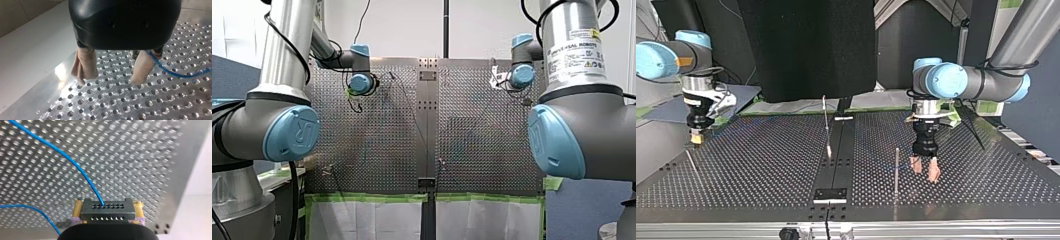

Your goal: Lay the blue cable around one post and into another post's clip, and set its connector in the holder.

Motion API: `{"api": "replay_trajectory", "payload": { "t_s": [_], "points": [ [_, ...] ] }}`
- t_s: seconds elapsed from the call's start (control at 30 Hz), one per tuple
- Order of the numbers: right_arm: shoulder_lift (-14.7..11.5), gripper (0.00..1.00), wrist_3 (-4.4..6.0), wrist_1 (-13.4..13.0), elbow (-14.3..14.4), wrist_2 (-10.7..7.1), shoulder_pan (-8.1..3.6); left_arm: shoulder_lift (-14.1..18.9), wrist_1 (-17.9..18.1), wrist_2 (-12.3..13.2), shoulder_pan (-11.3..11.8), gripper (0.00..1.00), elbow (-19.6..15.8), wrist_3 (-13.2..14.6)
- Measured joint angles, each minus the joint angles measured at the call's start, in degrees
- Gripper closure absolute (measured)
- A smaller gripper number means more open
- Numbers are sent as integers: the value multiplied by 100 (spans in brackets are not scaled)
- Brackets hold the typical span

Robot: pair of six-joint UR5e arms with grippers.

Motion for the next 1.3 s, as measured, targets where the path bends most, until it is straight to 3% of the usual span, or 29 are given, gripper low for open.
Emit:
{"api": "replay_trajectory", "payload": {
  "t_s": [0.17, 0.27, 0.43, 0.67, 0.9, 1.07, 1.3],
  "points": [
    [-306, 100, 37, -313, 230, -27, -114, -1, 0, 0, 9, 5, 0, -1],
    [-328, 100, 41, -484, 319, -43, -176, -1, 0, 0, 15, 5, 0, -2],
    [-127, 100, 1, -703, 361, -55, -269, -1, -3, 0, 19, 5, 0, -2],
    [213, 100, -100, -761, 367, -67, -441, -1, -8, 0, 21, 5, 0, -2],
    [561, 100, -113, -759, 367, -133, -599, 0, -9, 0, 21, 5, 0, -2],
    [634, 100, -104, -767, 365, -289, -714, 0, -9, 0, 21, 5, 0, -2],
    [641, 100, -28, -853, 256, -681, -890, 0, -1, 0, 21, 5, 0, 2]
  ]
}}
